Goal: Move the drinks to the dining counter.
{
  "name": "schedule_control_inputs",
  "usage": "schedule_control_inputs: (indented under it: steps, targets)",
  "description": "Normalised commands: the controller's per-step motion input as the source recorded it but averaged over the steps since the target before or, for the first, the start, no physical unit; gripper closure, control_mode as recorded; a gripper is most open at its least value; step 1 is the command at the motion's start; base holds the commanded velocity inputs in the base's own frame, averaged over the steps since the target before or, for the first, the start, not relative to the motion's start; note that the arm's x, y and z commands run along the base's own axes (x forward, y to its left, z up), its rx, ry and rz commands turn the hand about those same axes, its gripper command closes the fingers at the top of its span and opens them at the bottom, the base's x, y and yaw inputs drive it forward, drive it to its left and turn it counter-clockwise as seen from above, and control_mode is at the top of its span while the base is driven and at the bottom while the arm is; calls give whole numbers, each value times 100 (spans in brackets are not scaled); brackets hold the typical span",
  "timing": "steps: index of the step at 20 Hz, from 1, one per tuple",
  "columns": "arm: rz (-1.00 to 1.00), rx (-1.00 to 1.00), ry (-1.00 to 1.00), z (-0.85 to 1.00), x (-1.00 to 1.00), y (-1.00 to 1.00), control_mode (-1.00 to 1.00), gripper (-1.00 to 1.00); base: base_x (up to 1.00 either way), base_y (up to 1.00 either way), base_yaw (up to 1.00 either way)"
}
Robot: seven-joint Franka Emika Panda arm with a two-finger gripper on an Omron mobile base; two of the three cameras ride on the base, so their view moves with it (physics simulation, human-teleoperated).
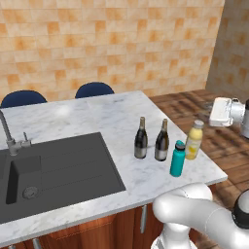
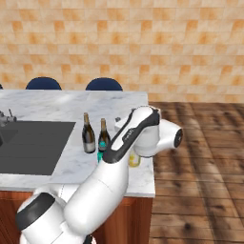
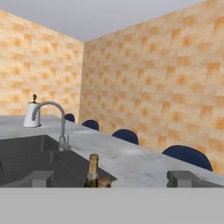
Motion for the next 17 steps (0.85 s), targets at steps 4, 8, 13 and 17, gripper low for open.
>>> schedule_control_inputs:
  steps: [4, 8, 13, 17]
  targets:
    - [0, 0, -23, 42, -95, -1, -100, -100, 0, 0, 0]
    - [0, 0, -28, 37, -100, -1, -100, -100, 0, 0, 0]
    - [0, -1, -28, 49, -100, 0, -100, -100, 0, 0, 0]
    - [0, -2, -24, 44, -100, 0, -100, -100, 0, 0, 0]
